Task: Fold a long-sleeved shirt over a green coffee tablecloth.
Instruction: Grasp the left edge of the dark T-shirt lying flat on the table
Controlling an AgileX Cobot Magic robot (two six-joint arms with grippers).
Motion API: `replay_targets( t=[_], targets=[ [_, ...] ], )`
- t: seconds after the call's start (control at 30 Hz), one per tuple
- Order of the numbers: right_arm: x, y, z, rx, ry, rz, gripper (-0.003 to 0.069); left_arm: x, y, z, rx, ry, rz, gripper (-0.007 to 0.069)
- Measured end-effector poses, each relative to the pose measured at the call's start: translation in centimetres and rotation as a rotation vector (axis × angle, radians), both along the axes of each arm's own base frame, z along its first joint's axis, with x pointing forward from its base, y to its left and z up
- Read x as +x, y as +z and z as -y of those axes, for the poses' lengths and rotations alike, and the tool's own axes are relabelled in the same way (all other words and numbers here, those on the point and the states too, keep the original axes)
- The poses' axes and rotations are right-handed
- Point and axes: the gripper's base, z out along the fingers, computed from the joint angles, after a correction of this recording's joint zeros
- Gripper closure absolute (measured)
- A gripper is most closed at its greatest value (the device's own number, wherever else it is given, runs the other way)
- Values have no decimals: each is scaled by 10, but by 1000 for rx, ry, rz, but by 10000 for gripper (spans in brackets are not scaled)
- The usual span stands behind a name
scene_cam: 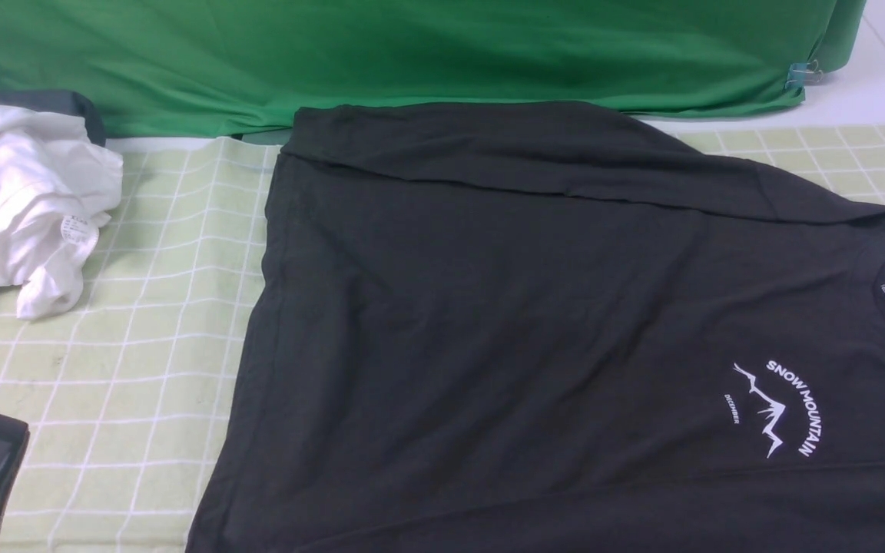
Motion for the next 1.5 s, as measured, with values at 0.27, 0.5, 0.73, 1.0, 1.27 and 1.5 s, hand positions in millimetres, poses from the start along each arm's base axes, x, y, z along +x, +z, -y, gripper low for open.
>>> replay_targets(
  t=[0.27, 0.5, 0.73, 1.0, 1.27, 1.5],
  targets=[
    [0, 1, 0, 54, 1, 4, 419, 0, 2, -3, 69, 34, 26, 607],
    [-6, 37, -1, -43, 24, 134, 638, -6, 36, -3, 52, 36, 123, 607],
    [-14, 151, -5, -447, 77, 93, 661, 1, 123, 10, 453, -124, -32, 607],
    [21, 176, -14, -757, 367, -510, 659, 70, 92, 29, 702, -759, -687, 607],
    [60, 139, -19, -809, 525, -804, 636, 86, 8, 38, 535, -1018, -1034, 586],
    [70, 125, -20, -804, 537, -843, 624, 77, -23, 47, 588, -945, -1070, 494]
  ],
)
